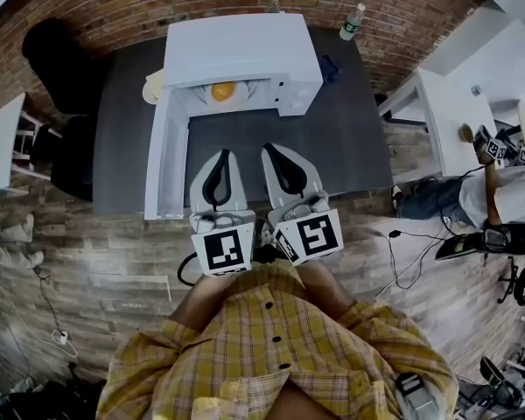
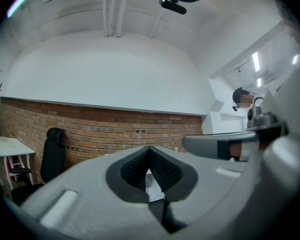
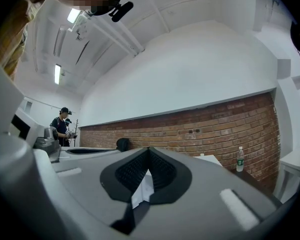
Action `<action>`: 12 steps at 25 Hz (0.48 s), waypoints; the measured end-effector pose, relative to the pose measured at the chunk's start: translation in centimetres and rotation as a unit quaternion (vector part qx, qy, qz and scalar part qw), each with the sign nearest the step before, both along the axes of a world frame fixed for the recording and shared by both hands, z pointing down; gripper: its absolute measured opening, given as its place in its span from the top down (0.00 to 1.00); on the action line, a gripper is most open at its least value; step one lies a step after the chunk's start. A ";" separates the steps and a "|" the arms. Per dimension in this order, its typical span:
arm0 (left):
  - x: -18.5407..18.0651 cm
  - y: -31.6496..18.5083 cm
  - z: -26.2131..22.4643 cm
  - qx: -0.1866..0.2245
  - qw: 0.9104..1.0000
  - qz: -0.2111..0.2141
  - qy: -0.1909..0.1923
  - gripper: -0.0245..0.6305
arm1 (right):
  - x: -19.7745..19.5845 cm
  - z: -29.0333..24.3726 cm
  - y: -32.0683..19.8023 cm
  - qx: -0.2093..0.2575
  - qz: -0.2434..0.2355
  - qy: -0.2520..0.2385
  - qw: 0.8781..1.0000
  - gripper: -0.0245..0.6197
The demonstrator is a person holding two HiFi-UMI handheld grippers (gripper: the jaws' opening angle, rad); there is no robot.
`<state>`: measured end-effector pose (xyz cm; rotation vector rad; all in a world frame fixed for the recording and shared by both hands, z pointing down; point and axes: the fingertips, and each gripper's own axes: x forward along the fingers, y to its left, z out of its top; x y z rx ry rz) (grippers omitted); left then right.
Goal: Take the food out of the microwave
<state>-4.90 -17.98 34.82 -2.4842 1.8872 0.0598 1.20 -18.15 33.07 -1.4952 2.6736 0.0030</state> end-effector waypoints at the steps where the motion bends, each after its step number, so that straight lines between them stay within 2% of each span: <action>1: 0.2 -0.4 0.4 -0.005 1.000 -0.001 -0.007 0.97 | 0.2 0.3 -0.4 -0.003 -0.001 -0.001 1.000 0.96; 9: 0.2 -4.0 2.7 -0.036 0.999 -0.013 -0.023 0.97 | 1.2 2.1 -2.8 -0.023 -0.013 0.002 1.000 0.96; 12: 0.2 -5.6 4.7 -0.063 0.998 -0.012 -0.005 0.97 | 1.4 2.9 -3.5 -0.031 -0.018 0.004 0.999 0.96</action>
